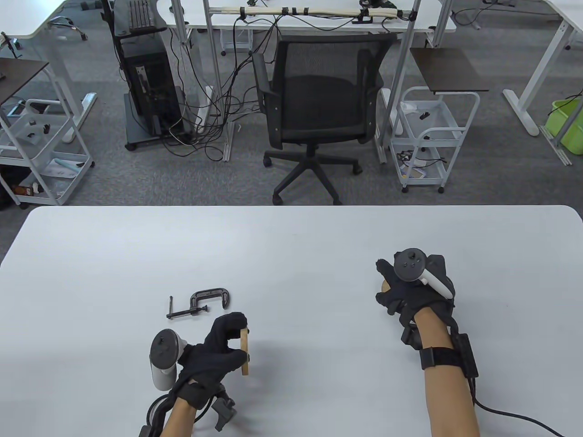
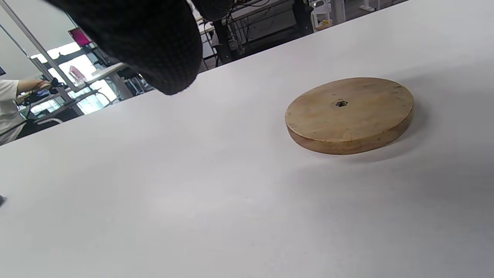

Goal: Screw the clamp shut

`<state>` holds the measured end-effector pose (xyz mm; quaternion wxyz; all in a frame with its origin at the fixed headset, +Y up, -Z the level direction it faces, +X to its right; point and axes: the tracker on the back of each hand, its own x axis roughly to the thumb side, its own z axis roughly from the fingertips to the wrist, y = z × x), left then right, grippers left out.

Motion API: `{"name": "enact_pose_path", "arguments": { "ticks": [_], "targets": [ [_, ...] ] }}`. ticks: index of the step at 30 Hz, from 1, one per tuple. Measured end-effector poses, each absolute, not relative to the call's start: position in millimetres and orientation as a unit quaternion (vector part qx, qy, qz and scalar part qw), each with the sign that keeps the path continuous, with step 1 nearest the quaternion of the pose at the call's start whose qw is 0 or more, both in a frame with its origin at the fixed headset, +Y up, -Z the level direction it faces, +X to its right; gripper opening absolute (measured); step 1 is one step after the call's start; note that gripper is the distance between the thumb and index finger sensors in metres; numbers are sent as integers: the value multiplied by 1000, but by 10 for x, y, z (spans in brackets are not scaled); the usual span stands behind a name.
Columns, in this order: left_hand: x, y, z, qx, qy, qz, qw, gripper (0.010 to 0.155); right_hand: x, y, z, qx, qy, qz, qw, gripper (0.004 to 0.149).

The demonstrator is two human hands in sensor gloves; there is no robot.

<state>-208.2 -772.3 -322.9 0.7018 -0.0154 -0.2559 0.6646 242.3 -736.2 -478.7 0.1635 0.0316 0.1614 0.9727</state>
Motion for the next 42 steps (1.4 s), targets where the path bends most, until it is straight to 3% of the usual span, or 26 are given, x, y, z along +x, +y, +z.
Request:
{"name": "enact_pose_path", "arguments": {
  "ticks": [17,20,22,27,42],
  "targets": [
    [-2132,-7681,-3186,-8,-245,640,728,84,2584,-7981,-5216,-27,251,958,139,81],
    [-2120,-7644,-3170,-4,-249,636,731,85,2529,-8054,-5207,-44,209,964,158,77],
    [-2119,-7627,-3159,0,-251,640,727,84,2517,-8047,-5213,-43,216,968,124,77],
    [-2118,-7627,-3158,2,-250,646,721,84,2574,-8066,-5237,-51,212,964,151,76],
    [-2171,-7716,-3205,-6,-218,659,720,84,2668,-8015,-5084,-37,81,978,186,74]
  ]
}}
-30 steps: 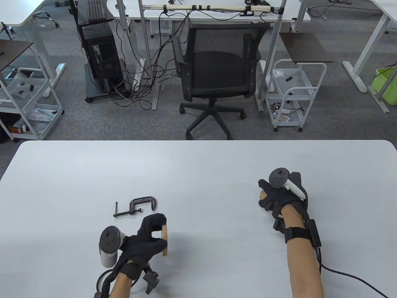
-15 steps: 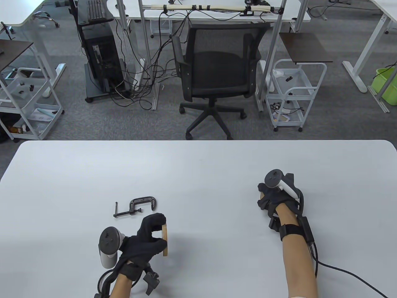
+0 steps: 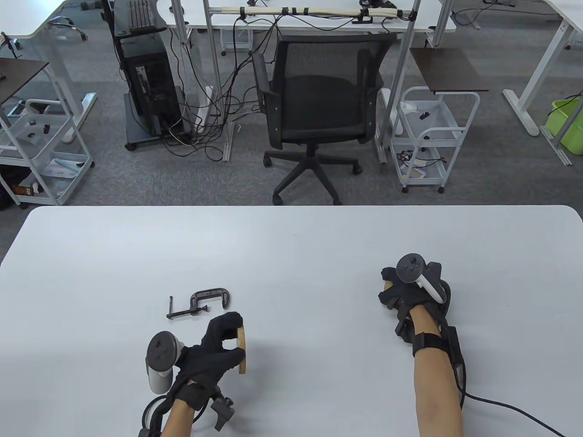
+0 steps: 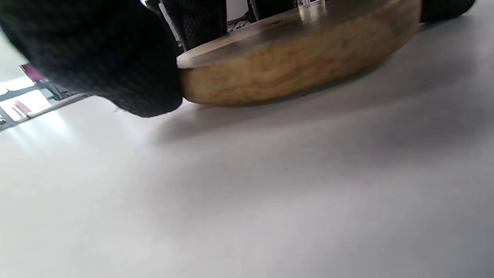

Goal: Screw the clamp shut

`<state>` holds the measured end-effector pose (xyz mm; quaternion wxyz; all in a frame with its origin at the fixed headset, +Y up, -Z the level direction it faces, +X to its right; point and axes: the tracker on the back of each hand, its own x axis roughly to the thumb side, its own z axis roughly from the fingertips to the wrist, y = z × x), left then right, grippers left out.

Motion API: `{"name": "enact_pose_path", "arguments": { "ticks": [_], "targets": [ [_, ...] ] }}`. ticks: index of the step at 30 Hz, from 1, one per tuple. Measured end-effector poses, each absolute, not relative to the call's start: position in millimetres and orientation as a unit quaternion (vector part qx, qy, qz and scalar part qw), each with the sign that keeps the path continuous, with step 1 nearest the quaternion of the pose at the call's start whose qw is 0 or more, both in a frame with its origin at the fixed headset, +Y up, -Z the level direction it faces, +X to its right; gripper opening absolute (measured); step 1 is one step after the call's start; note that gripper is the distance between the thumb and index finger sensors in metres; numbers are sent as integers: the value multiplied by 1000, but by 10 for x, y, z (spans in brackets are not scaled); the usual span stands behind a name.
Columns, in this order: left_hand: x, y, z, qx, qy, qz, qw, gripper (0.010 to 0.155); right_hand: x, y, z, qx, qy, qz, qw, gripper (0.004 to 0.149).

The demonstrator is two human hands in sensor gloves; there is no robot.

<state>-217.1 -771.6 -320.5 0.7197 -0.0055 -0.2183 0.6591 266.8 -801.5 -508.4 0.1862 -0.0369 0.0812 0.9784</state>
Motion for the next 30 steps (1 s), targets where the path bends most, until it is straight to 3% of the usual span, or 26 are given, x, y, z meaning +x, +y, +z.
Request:
{"name": "enact_pose_path", "arguments": {
  "ticks": [16,30],
  "targets": [
    [-2203,-7714,-3287,-4,-214,694,688,84,2529,-7316,-4315,44,-47,914,400,78],
    [-2117,-7791,-3355,-21,-215,701,679,84,2136,-7349,-3539,110,-74,814,566,81]
  ]
}}
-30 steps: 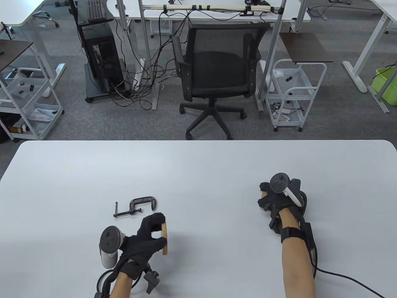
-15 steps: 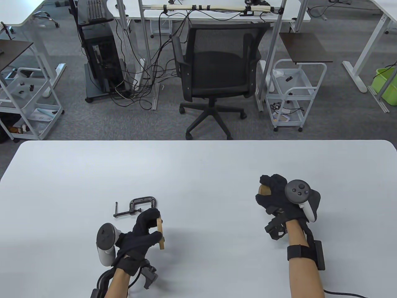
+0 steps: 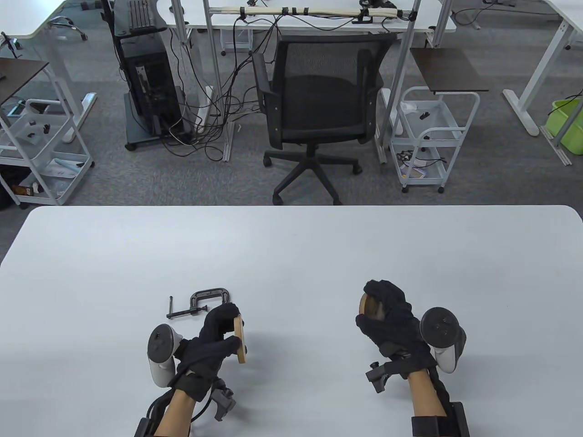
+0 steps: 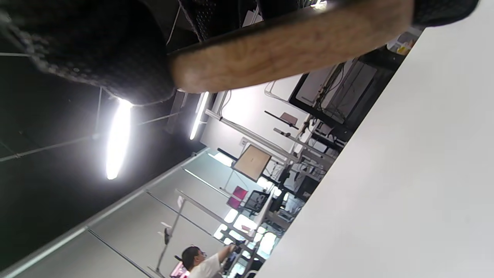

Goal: Screw the clamp shut

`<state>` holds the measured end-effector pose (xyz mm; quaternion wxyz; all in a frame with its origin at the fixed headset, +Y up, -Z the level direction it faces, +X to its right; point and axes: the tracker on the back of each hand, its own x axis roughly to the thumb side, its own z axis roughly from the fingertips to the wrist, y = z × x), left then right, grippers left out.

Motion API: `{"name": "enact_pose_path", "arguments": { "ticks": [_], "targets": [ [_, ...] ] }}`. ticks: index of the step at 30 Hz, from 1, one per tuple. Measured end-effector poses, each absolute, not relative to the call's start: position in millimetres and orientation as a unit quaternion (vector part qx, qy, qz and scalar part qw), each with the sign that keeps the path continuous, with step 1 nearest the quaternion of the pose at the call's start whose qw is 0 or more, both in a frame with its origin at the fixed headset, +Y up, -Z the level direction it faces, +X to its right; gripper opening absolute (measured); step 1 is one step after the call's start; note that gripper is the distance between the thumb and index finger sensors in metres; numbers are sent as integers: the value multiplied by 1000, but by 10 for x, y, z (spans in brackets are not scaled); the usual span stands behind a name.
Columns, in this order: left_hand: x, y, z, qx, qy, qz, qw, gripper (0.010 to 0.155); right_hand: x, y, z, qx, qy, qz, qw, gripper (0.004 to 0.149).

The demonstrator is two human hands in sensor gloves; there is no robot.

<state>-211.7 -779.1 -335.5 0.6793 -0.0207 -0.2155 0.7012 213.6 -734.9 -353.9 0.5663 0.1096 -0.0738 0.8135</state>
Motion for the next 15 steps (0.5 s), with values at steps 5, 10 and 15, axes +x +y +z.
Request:
{"name": "enact_pose_path", "arguments": {
  "ticks": [5,10,15],
  "targets": [
    [-2076,-7859,-3354,-20,-211,706,676,84,2091,-7592,-3501,109,-64,753,646,81],
    [-1996,-7924,-3385,-22,-206,705,678,85,2042,-7766,-3530,104,-29,704,702,81],
    [-1938,-7892,-3394,-22,-201,690,695,84,1882,-7796,-3528,120,-4,675,728,81]
  ]
}}
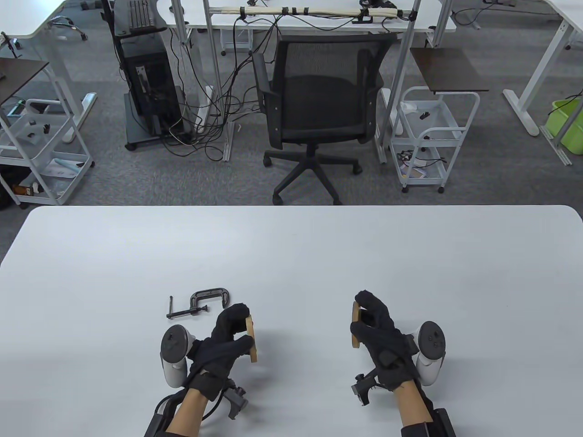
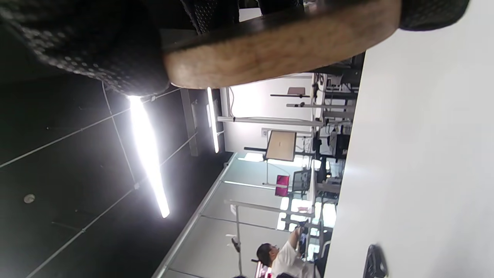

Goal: Screw the clamp shut

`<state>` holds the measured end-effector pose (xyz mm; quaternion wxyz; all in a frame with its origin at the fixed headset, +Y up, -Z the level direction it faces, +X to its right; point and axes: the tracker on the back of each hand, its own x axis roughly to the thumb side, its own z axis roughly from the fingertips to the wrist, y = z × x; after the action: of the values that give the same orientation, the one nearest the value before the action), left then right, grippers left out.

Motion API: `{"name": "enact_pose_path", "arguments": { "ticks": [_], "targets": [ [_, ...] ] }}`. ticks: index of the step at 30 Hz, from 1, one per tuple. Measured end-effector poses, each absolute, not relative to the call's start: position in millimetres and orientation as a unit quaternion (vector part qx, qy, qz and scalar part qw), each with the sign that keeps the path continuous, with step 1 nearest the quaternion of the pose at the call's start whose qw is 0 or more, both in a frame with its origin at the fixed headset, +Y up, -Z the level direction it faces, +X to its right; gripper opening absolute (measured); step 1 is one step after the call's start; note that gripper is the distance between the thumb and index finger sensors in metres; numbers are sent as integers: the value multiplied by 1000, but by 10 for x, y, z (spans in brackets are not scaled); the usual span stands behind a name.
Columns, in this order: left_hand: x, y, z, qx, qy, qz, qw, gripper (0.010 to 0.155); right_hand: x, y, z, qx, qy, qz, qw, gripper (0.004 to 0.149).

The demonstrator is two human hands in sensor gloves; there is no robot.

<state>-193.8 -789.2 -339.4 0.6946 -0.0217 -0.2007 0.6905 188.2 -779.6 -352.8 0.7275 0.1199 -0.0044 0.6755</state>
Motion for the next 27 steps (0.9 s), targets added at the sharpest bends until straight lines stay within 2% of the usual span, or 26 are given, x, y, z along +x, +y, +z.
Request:
{"name": "enact_pose_path", "arguments": {
  "ticks": [13,16,27],
  "targets": [
    [-1786,-7866,-3329,-26,-206,697,686,84,1359,-7887,-3416,155,73,625,762,82],
    [-1713,-7855,-3322,-27,-216,682,698,84,1248,-7918,-3399,163,90,626,757,82],
    [-1290,-7932,-3257,-89,-257,663,698,84,838,-8019,-3221,189,157,607,756,86]
  ]
}}
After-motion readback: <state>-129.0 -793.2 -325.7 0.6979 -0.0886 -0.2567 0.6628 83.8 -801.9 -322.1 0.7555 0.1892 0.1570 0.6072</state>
